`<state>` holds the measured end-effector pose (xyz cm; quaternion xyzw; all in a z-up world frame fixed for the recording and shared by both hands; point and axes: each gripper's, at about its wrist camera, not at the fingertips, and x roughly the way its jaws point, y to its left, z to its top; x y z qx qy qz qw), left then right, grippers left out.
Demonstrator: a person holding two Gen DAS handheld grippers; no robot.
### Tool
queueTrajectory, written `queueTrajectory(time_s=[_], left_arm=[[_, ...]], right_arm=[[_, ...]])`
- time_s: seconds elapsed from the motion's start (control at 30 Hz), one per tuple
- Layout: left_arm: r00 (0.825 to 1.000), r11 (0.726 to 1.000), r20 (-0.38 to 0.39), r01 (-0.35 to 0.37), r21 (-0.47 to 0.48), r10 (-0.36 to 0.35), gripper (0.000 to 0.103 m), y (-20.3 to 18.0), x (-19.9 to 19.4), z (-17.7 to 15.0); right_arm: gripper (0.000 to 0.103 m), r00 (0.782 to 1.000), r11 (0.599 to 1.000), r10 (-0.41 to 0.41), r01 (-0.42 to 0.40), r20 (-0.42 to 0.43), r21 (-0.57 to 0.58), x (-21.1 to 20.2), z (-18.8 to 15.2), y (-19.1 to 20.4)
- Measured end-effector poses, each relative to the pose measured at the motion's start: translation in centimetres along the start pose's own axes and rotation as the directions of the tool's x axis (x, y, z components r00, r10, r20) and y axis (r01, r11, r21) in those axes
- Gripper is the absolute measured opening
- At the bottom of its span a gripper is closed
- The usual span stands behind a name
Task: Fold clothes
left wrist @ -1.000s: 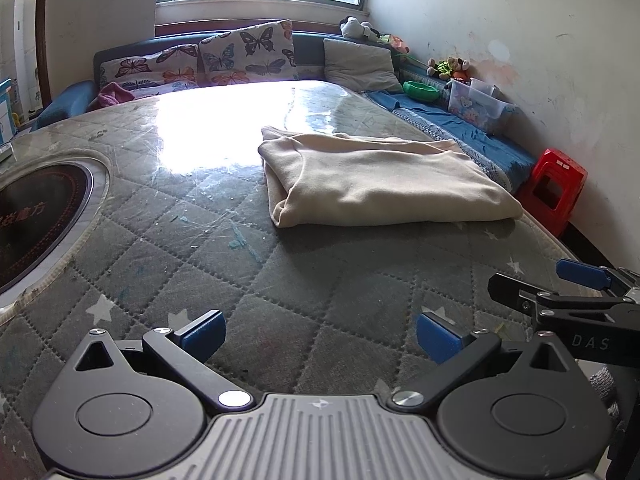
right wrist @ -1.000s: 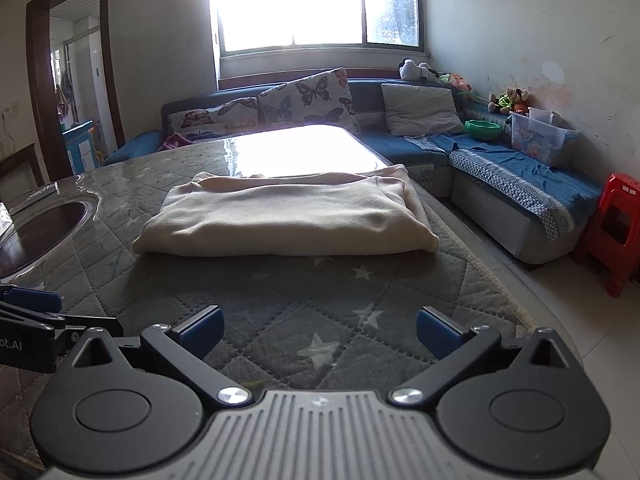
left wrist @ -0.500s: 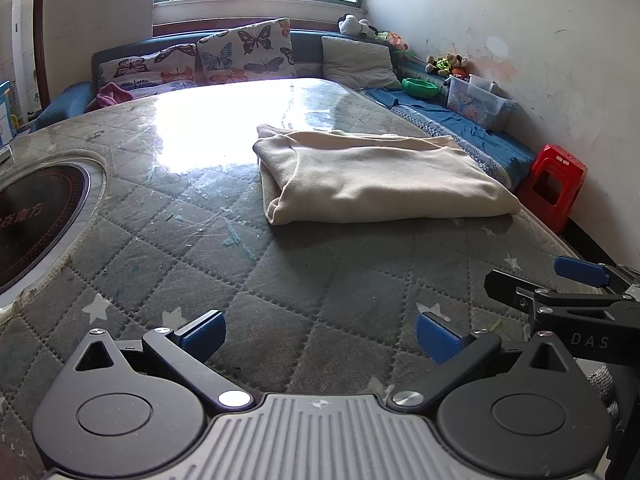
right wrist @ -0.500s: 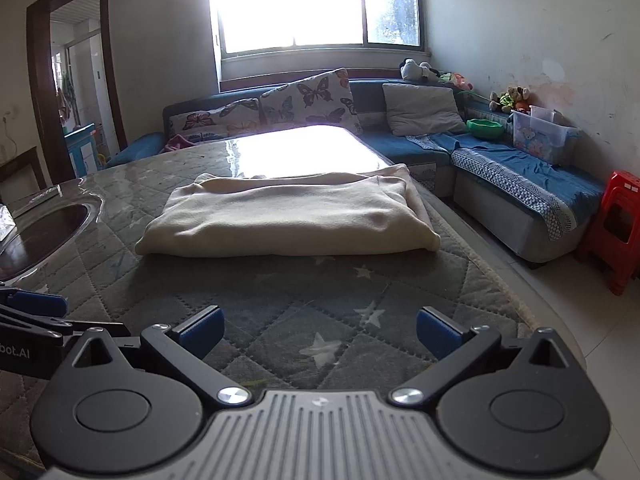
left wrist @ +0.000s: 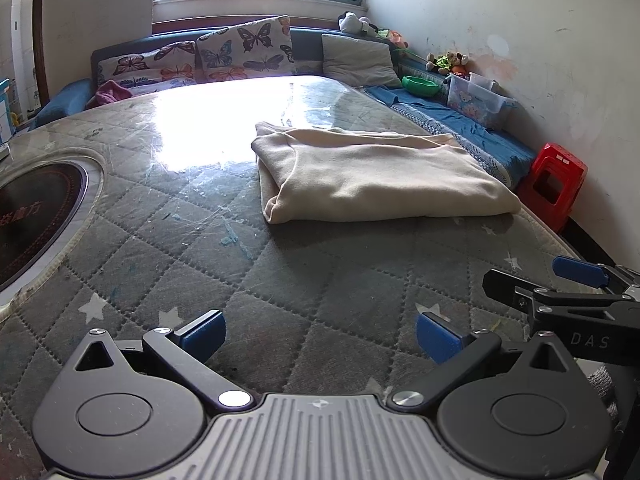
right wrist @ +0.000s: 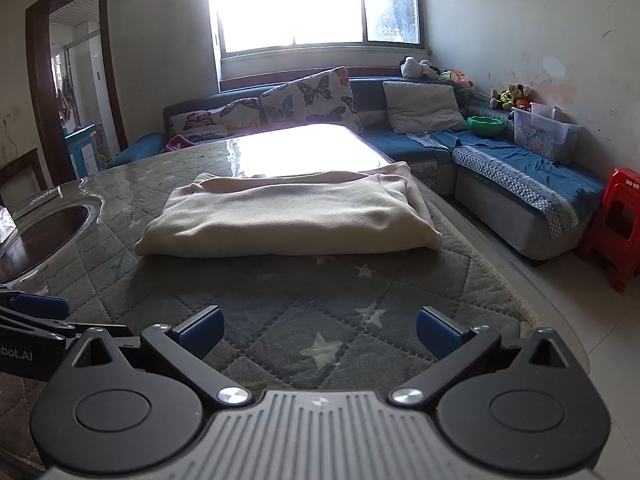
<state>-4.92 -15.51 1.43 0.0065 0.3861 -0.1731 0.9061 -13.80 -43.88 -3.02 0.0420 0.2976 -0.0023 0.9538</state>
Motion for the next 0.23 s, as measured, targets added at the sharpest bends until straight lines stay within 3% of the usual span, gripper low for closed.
queueTrajectory(time_s=[0.23], left_arm=[[1.0, 1.0, -0.004, 0.002, -0.003, -0.002, 0.103, 0.06, -0.02, 0.06]], right_arm=[[0.103, 1.0, 1.0, 0.0, 0.0, -0.001, 0.005, 0.03, -0.02, -0.09]])
